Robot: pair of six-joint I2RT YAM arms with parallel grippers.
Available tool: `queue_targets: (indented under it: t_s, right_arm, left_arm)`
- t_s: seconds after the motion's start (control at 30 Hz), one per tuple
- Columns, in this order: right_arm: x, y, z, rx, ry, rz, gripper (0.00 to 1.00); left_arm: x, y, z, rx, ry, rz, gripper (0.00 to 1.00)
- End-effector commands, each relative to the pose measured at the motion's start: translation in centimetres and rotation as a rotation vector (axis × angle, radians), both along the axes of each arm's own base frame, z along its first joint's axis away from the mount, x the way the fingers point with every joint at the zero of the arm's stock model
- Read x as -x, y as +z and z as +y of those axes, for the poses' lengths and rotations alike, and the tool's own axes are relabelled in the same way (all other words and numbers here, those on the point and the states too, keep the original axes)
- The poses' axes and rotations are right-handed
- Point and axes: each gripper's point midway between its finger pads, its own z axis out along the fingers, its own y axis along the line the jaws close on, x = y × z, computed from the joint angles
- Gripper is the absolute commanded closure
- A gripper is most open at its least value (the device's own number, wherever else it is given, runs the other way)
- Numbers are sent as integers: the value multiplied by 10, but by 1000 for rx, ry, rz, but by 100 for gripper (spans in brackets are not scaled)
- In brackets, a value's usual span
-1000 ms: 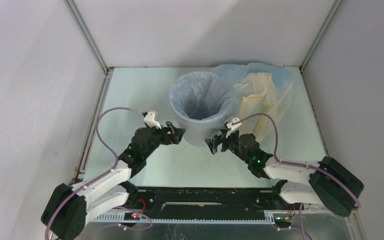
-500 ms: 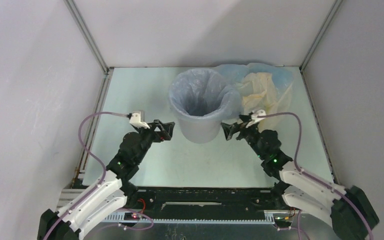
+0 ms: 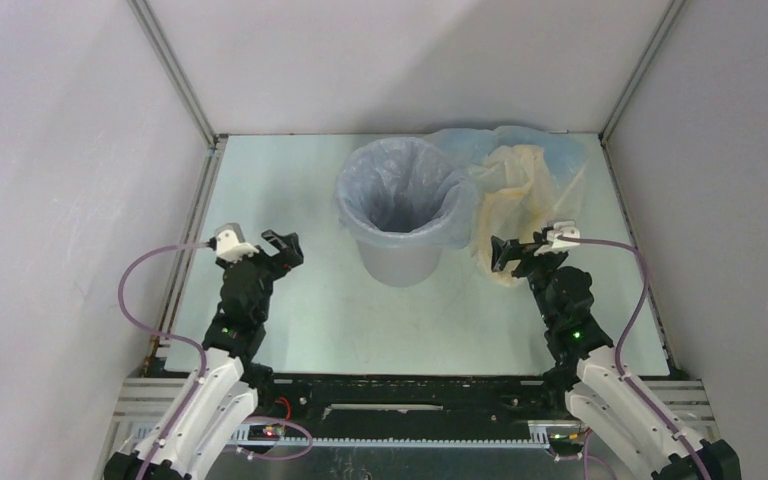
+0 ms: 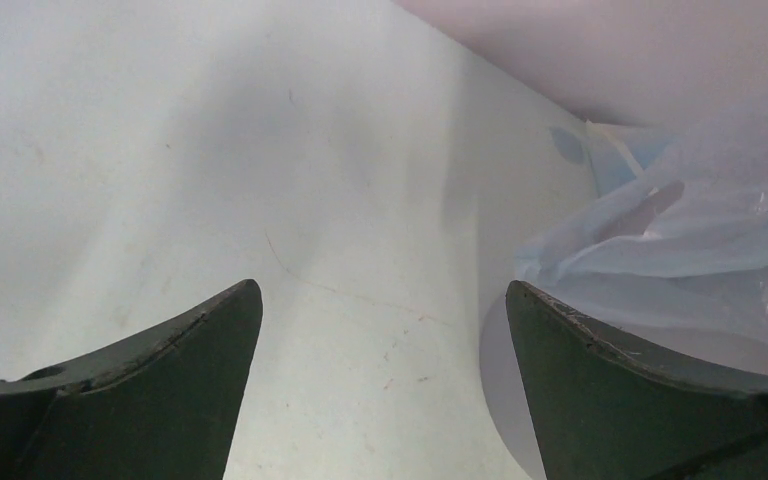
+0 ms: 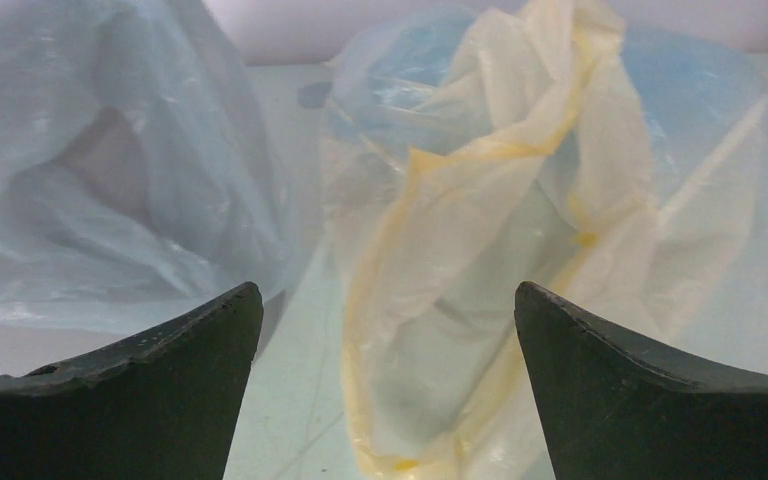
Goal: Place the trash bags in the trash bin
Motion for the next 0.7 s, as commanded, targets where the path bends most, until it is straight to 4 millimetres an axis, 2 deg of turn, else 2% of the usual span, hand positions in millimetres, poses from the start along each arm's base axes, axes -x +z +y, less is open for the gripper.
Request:
queue_targets:
  t_s: [0.0,0.07,0.17,0.37,0.57,0.67]
  right_arm:
    - [-9,5,-32,32,-134,-35,0]
    - [-15,10,-38,21,-144,-53,0]
    - [-23,6,-47,73,-147,-55,0]
    - [-33,-29,-53,152,-111,-62,0]
    - [-48,-57,-79,181,-198,2,0]
    - [-52,-69,-87,172,-230,-4,0]
  left_arm:
    - [-9,27,15,-61,58,-106,0]
    - [-15,30,19,-124,67,-123,0]
    - [-23,29,29,-226,106,-112,0]
    - [-35,18,41,-405,124,-93,0]
    - [-42,-1,62,-422,147,-88,0]
    - [-46,-19,74,-339,162,-79,0]
